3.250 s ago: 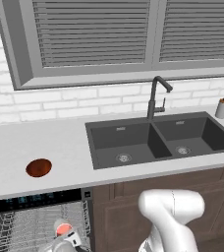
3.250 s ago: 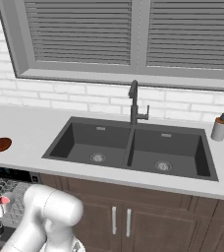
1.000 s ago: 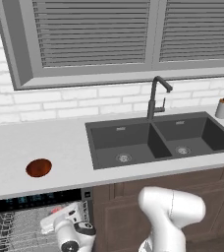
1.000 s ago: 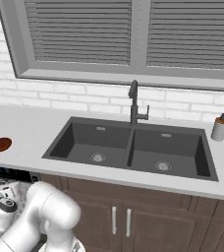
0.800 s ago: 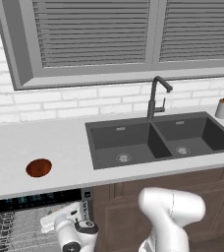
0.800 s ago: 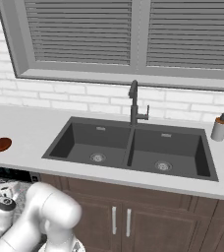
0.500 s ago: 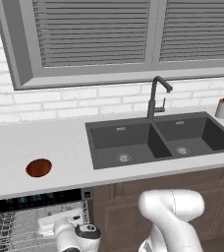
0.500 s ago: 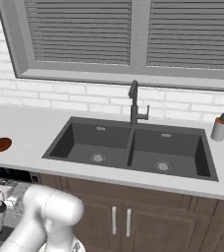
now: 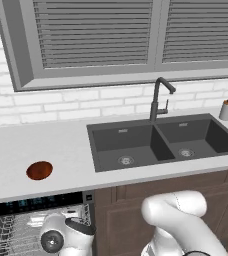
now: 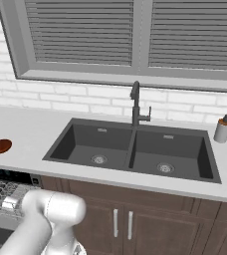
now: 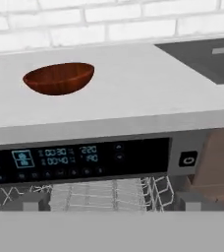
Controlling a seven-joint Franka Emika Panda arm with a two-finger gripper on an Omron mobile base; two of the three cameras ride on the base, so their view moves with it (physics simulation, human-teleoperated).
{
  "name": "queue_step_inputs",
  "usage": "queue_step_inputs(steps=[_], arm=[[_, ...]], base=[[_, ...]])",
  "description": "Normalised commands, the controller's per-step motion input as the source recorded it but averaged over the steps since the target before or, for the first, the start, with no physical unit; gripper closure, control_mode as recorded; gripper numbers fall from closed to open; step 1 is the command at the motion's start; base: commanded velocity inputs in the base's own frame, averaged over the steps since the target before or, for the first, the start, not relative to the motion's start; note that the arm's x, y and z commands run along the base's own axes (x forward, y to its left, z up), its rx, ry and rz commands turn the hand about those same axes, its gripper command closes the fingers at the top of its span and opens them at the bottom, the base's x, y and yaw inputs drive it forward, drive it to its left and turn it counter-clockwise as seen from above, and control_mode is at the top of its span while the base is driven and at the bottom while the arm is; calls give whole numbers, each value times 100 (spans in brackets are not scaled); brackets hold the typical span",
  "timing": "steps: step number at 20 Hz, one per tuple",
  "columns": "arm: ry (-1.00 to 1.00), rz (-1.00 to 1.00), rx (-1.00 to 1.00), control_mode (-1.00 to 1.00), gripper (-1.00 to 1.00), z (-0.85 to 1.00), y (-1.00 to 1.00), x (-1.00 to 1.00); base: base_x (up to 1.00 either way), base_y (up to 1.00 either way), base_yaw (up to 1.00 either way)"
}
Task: Pick up the cup and bowl from the counter, place them in the dishwasher, and close the dishwasher door.
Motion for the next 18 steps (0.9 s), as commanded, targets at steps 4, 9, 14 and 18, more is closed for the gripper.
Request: queue_step_inputs(steps=[4,9,14,18], arm=[[16,-3,-7,-100,-100,43,-1,2],[2,4,-9,-100,-100,31,1,4],[0,23,0,-100,-100,17,0,35],[17,30,-1,-100,-100,8,10,58]], base=[[0,0,0],[0,0,0],[0,0,0],[0,0,0]])
